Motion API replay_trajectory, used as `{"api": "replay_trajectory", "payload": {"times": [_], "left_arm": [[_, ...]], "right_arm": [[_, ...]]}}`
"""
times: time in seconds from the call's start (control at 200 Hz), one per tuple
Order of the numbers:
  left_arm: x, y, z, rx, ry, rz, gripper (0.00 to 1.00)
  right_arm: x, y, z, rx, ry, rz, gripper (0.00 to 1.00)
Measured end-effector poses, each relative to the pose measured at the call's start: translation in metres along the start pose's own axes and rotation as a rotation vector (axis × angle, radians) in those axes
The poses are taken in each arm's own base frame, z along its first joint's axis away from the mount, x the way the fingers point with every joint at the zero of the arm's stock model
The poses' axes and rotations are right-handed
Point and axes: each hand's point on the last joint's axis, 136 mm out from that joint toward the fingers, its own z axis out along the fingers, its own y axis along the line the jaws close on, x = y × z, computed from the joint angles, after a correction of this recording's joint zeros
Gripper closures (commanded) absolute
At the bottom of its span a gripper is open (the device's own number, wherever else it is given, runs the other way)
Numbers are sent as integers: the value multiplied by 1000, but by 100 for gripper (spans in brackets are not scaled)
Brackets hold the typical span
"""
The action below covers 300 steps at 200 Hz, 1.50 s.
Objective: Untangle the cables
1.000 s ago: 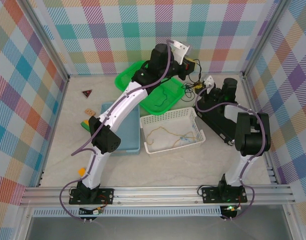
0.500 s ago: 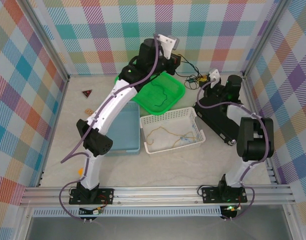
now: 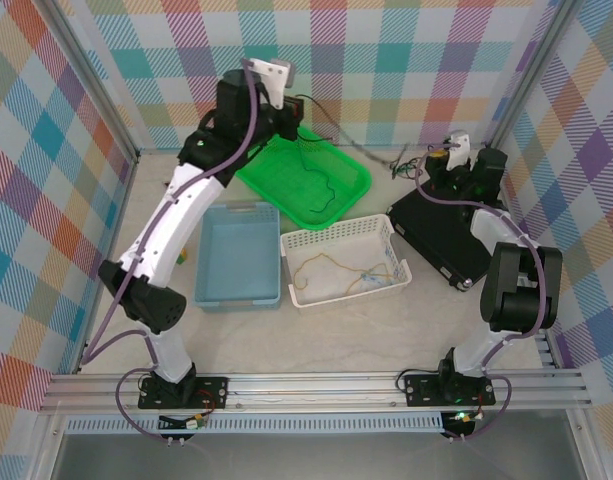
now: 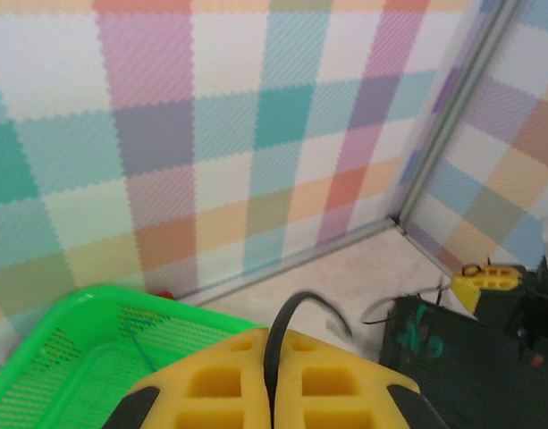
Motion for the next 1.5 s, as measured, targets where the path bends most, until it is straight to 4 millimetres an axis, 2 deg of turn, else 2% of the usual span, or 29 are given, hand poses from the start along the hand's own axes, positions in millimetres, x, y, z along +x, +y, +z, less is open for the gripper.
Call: {"api": "replay_trajectory", "payload": {"times": [0.11,0.215,0.52,0.785,0.935,1.075,1.165,1.26,1.37,1.5], "left_arm": [[-12,9,-15,-24,-30,1,100],[-12,16,-21,-44,-33,0,100],[-8,42,-31,-106,-18,14,100],[-15,62,-62,-159,-32,20,100],[-11,76,-82,-203,-14,24,100],[-5,80,-101,-222,20,19,100],[3,81,-113,-244,58,4,100],[22,88,-129,-300,113,-40,100],[60,103,-147,-391,221,-99,100],[105,124,-155,-493,352,-156,100]], "right_arm": [[6,-7,-3,36,30,57,100],[5,-10,-8,59,42,102,100],[-24,-26,-22,121,-1,162,100],[-35,-22,-31,129,-9,189,100],[-56,-18,-43,136,-35,191,100],[-82,-12,-56,142,-81,183,100],[-94,-9,-62,140,-104,183,100],[-98,-7,-65,139,-113,189,100],[-98,-6,-66,134,-112,205,100],[-102,-1,-70,118,-115,213,100]]}}
